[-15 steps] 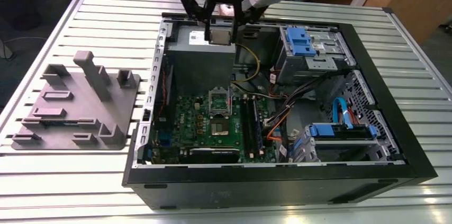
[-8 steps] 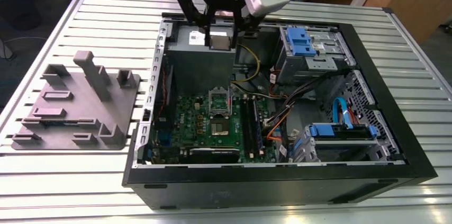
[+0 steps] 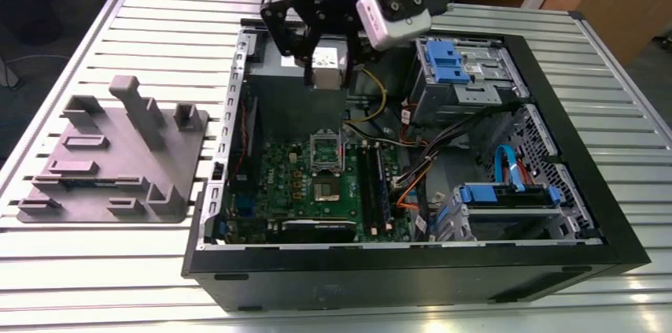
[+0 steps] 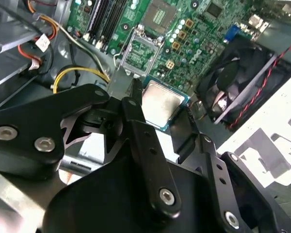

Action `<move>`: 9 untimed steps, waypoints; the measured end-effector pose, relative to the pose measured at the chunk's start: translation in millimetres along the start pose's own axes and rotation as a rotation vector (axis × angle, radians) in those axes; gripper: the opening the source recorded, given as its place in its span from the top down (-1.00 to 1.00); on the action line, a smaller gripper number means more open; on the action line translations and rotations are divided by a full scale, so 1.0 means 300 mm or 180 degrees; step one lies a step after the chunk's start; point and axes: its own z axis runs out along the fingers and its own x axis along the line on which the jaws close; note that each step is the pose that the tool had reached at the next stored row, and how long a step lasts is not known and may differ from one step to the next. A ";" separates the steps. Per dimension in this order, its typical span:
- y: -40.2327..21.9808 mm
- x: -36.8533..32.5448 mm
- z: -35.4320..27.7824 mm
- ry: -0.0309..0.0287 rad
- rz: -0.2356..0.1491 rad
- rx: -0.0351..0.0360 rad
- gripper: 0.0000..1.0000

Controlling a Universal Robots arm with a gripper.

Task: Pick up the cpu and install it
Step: 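Pick up the cpu and move it towards the insertion slot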

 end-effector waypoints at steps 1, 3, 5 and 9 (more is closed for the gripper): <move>-0.007 0.000 0.006 0.0000 0.0000 -0.0002 0.06; -0.021 -0.001 0.017 0.0000 0.0000 -0.0004 0.06; -0.034 -0.002 0.029 0.0000 0.0000 -0.0008 0.06; -0.053 -0.003 0.051 0.0000 0.0000 -0.0013 0.06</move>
